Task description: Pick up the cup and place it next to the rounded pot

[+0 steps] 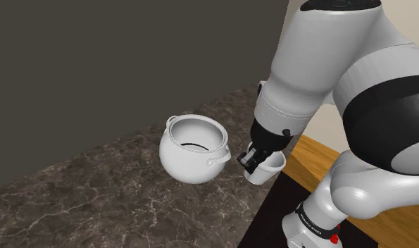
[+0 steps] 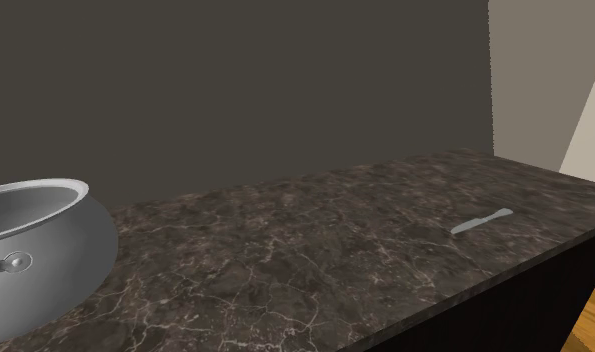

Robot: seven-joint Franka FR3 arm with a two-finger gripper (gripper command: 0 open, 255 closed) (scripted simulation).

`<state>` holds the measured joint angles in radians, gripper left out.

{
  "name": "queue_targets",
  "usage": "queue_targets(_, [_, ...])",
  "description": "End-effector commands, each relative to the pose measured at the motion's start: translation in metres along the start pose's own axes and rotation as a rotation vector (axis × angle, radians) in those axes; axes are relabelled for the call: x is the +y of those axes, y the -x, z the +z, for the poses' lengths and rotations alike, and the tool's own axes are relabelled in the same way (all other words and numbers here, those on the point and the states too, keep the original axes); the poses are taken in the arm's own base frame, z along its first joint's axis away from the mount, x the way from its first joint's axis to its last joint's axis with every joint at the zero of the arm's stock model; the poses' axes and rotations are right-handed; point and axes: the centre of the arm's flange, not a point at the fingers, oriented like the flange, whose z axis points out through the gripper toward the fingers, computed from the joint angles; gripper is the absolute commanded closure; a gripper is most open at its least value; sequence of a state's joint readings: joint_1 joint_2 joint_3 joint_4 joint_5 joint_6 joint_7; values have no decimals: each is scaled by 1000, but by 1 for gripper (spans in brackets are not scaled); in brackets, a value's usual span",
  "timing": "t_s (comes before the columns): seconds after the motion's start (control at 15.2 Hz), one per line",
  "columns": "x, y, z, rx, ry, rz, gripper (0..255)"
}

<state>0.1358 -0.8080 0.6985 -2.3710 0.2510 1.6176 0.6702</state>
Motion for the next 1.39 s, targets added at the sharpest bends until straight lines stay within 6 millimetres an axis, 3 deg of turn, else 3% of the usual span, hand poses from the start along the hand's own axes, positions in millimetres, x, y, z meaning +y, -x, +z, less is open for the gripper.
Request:
queue_targets(0.0, [-3, 1, 10, 1, 0, 0, 255])
queue_targets(1.32, [-26, 11, 112, 1, 0, 0, 255])
